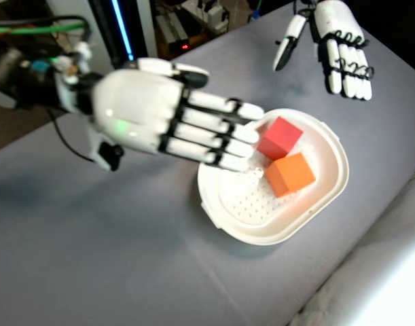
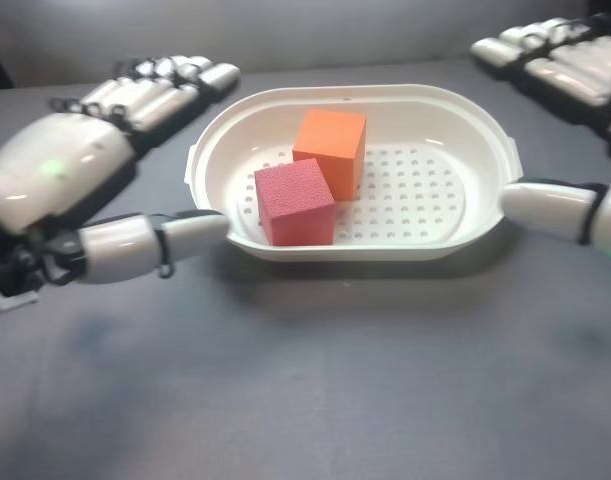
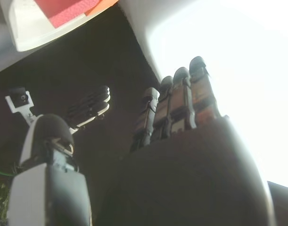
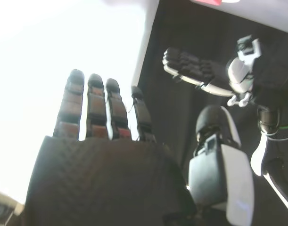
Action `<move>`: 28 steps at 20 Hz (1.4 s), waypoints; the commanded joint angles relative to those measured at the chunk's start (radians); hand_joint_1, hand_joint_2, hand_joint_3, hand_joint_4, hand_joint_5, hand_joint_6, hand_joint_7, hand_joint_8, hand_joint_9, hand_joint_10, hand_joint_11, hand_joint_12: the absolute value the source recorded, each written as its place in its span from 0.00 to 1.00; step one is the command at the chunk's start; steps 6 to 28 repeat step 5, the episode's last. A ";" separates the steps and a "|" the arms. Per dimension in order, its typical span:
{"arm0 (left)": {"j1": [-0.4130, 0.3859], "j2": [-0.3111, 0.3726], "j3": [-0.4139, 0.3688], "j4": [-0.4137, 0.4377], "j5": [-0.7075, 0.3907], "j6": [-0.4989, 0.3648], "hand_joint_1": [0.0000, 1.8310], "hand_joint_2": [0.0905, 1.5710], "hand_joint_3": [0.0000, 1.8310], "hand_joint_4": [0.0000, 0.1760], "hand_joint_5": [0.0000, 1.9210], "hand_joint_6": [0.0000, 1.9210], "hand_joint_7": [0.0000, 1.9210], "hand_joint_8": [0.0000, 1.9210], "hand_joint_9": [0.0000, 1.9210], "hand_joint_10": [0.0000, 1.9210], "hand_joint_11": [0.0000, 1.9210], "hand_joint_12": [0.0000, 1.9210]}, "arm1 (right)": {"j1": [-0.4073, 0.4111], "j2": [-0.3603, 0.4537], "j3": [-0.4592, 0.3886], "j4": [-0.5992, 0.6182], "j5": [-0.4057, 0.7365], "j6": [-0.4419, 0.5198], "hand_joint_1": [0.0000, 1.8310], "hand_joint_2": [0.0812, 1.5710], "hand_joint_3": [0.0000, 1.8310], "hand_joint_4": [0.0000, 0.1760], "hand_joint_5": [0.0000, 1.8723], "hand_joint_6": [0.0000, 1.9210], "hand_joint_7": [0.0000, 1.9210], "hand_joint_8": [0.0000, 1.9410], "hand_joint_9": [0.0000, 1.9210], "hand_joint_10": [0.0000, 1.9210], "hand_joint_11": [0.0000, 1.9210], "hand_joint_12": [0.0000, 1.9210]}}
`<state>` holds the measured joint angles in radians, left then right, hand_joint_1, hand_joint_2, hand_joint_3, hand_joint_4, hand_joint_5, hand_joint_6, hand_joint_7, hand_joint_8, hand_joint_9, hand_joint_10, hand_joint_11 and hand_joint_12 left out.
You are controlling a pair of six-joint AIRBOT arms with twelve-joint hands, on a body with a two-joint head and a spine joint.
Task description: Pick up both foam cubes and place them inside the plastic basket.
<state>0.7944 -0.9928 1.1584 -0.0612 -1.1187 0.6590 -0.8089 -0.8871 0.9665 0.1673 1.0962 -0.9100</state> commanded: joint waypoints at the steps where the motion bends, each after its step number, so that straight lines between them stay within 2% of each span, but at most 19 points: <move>1: 0.011 0.028 -0.010 -0.033 -0.210 -0.002 0.24 0.81 0.00 0.30 0.00 0.00 0.00 0.00 0.00 0.00 0.00 0.16 | -0.017 0.016 -0.018 0.018 0.210 -0.011 0.07 0.76 0.00 0.47 0.00 0.00 0.00 0.00 0.00 0.00 0.00 0.00; 2: 0.037 0.046 -0.028 -0.035 -0.247 -0.001 0.26 0.81 0.00 0.31 0.00 0.00 0.00 0.00 0.00 0.00 0.00 0.14 | -0.051 0.031 -0.039 0.031 0.258 -0.015 0.10 0.77 0.01 0.54 0.00 0.00 0.00 0.00 0.00 0.00 0.00 0.00; 3: 0.058 0.060 -0.044 -0.038 -0.275 0.000 0.29 0.80 0.00 0.47 0.00 0.00 0.00 0.00 0.00 0.00 0.00 0.03 | -0.085 0.044 -0.058 0.040 0.313 -0.015 0.11 0.79 0.01 0.62 0.00 0.00 0.00 0.00 0.00 0.00 0.00 0.00; 4: 0.075 0.068 -0.056 -0.046 -0.304 0.000 0.31 0.80 0.00 0.59 0.00 0.00 0.00 0.00 0.00 0.00 0.00 0.00 | -0.110 0.055 -0.068 0.045 0.348 -0.015 0.12 0.80 0.01 0.65 0.00 0.00 0.00 0.00 0.00 0.00 0.00 0.00; 5: 0.097 0.072 -0.067 -0.056 -0.341 0.000 0.36 0.79 0.00 0.57 0.00 0.00 0.00 0.00 0.00 0.00 0.00 0.00 | -0.133 0.063 -0.078 0.052 0.388 -0.014 0.15 0.80 0.01 0.53 0.00 0.00 0.00 0.00 0.00 0.00 0.00 0.00; 28: 0.097 0.072 -0.067 -0.056 -0.341 0.000 0.36 0.79 0.00 0.57 0.00 0.00 0.00 0.00 0.00 0.00 0.00 0.00 | -0.133 0.063 -0.078 0.052 0.388 -0.014 0.15 0.80 0.01 0.53 0.00 0.00 0.00 0.00 0.00 0.00 0.00 0.00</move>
